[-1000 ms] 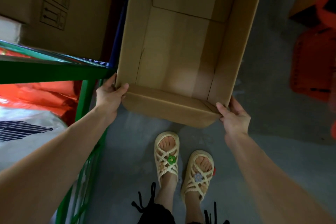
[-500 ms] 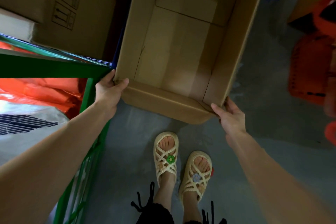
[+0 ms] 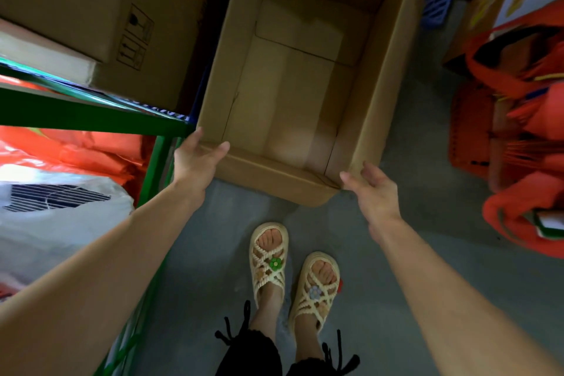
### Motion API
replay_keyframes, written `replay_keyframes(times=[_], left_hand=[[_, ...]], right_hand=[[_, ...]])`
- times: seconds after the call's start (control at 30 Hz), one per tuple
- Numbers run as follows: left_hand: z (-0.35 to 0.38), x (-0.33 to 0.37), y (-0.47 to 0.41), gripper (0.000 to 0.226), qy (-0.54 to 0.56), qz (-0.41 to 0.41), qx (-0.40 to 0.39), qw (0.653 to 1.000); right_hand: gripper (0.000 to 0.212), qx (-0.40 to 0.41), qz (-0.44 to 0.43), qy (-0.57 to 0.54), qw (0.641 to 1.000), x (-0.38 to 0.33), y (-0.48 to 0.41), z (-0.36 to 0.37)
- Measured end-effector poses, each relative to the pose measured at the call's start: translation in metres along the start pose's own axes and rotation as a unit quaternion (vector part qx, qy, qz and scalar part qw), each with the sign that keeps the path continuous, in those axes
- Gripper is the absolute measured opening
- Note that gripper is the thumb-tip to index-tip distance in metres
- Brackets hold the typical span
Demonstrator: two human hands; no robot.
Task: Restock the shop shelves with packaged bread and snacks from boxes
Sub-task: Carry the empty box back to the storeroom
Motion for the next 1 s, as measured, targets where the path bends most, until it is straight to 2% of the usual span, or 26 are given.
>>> replay_keyframes(times=[0.03, 0.2, 0.57, 0.77, 1.0], left_hand=[[0.0, 0.003, 0.007, 0.09, -0.001, 0.002, -0.005, 1.0], [0.007, 0.049, 0.063, 0.07, -0.009, 0.033, -0.025, 0.999], [-0.024, 0.155, 0.194, 0.056, -0.034, 0.154, -0.025, 0.987], [-0.065, 0.245, 0.307, 0.051, 0.012, 0.228, -0.024, 0.973], [-0.122, 0.371, 0.468, 0.043, 0.056, 0.351, -0.031, 0.934]], right_hand=[[0.072, 0.002, -0.009, 0.004, 1.0, -0.008, 0.006, -0.002], [0.065, 0.008, -0.06, 0.007, 0.998, -0.053, 0.037, -0.011], [0.05, -0.024, -0.184, -0.034, 0.982, -0.177, 0.151, -0.029], [0.043, -0.025, -0.285, -0.046, 0.957, -0.292, 0.259, -0.06], [0.039, -0.035, -0.393, -0.071, 0.916, -0.437, 0.419, -0.099]])
Point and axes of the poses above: each hand's wrist, its own y-axis away from the middle knuckle, its own z-axis out of the palm, x = y × z, the point moved 8 cm from there along -y, towards the middle knuckle, and after that the axes turned 12 degrees about -y, right-handed, at the moved point
